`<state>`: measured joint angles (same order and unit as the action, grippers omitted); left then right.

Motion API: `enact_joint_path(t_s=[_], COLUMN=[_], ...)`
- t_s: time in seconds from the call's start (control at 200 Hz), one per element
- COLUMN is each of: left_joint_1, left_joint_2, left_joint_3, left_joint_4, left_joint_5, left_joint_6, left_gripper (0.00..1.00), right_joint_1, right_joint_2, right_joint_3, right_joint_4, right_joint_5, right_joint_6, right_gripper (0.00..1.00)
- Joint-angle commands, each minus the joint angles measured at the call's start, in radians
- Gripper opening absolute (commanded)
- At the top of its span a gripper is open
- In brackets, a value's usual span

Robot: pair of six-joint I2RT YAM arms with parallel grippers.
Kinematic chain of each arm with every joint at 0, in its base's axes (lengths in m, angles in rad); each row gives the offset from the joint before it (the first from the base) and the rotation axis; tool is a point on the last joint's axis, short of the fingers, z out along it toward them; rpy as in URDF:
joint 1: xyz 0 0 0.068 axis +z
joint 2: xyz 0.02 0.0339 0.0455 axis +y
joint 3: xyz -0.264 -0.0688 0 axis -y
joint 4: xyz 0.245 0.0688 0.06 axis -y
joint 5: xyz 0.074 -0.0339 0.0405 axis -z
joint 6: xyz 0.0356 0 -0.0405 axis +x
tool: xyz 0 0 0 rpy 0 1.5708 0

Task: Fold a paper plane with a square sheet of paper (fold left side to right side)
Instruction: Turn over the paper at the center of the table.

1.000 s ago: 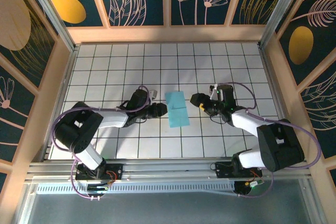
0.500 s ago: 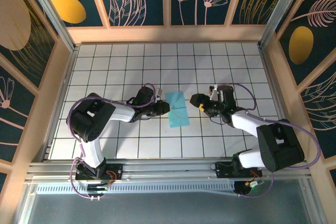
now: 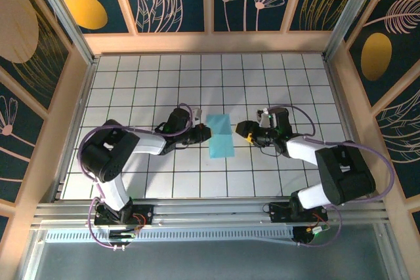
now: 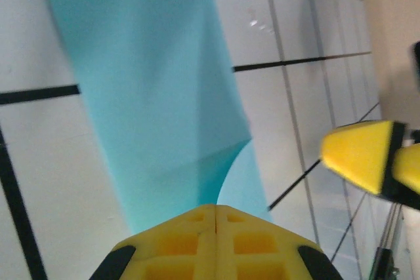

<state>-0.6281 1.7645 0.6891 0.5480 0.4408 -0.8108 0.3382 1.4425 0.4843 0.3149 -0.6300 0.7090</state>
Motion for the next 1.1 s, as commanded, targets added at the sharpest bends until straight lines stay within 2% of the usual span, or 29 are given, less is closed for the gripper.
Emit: enact_joint_path(t_s=[0.0,0.08,0.385,0.911,1.091], left_joint_1=[0.001,0.001,0.001,0.001,0.001], left_joint_2=[-0.045,-0.088,-0.100,-0.100,-0.100], left_joint_3=[-0.026,-0.041,-0.057,-0.071,-0.072], left_joint_4=[0.094,0.123,0.151,0.134,0.105], left_joint_5=[-0.001,-0.002,0.003,-0.016,-0.037], left_joint_6=[-0.030,-0.055,-0.093,-0.094,-0.087], left_gripper=[0.00,0.00,0.00,0.00,0.00], right_joint_1=[0.042,0.071,0.128,0.150,0.155], right_joint_2=[0.036,0.059,0.172,0.326,0.350], right_joint_3=[0.025,0.021,0.017,0.055,0.057], right_joint_4=[0.051,0.116,0.385,0.548,0.583], right_joint_5=[-0.047,-0.042,-0.025,-0.012,-0.011], right_joint_6=[-0.011,0.016,0.121,0.182,0.194], right_gripper=[0.64,0.62,0.59,0.55,0.46])
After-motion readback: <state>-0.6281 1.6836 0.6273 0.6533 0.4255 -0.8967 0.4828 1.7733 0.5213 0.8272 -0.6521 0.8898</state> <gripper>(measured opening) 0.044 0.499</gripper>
